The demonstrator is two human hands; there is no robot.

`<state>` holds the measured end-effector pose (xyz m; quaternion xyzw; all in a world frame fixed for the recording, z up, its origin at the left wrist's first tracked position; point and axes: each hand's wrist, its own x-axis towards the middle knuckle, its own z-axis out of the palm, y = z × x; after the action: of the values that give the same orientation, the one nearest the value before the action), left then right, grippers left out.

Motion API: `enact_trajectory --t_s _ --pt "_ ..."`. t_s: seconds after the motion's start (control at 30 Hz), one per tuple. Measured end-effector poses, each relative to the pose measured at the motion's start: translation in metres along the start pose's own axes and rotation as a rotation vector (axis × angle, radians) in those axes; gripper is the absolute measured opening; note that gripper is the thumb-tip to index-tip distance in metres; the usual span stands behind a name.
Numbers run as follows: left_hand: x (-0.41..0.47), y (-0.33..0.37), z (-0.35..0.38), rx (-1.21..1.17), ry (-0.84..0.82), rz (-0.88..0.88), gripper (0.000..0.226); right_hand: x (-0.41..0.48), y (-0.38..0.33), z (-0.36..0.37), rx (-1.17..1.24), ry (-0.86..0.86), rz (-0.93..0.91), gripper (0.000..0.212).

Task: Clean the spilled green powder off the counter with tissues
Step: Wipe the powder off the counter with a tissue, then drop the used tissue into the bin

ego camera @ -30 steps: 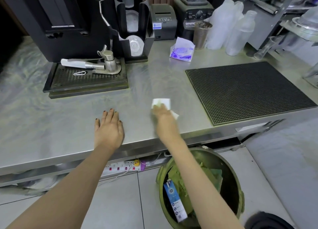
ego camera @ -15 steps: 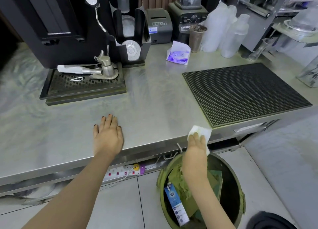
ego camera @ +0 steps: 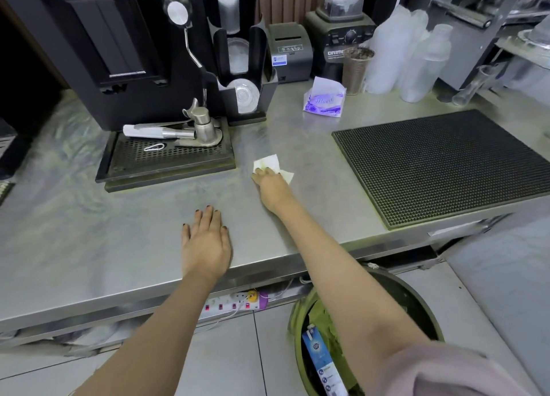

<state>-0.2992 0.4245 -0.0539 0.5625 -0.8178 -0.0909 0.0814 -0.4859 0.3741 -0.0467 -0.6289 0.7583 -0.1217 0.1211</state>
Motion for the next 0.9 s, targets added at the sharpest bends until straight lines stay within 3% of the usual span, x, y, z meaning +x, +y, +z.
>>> enact_trajectory --t_s 0.13,0.27,0.53,0.7,0.8,0.9 --pt "-0.001 0.0 0.001 -0.002 0.001 0.002 0.048 -0.031 0.018 -0.007 -0.028 0.079 0.187 0.037" --pt "-0.001 0.0 0.0 -0.003 -0.003 -0.001 0.049 -0.116 0.032 -0.01 0.013 0.279 0.165 0.04" --pt "-0.003 0.0 -0.003 0.049 -0.023 0.017 0.048 -0.252 0.055 -0.027 0.231 0.301 0.408 0.057" --pt "-0.033 0.049 -0.005 0.122 0.147 0.315 0.039 -0.287 0.056 -0.065 0.327 0.643 0.339 0.056" --pt "-0.063 0.113 -0.013 -0.096 0.098 0.464 0.052 -0.306 0.059 -0.084 0.435 0.683 0.375 0.046" --pt "-0.083 0.17 -0.03 -0.45 -0.165 0.509 0.075 -0.32 0.063 -0.103 0.537 0.771 0.39 0.034"
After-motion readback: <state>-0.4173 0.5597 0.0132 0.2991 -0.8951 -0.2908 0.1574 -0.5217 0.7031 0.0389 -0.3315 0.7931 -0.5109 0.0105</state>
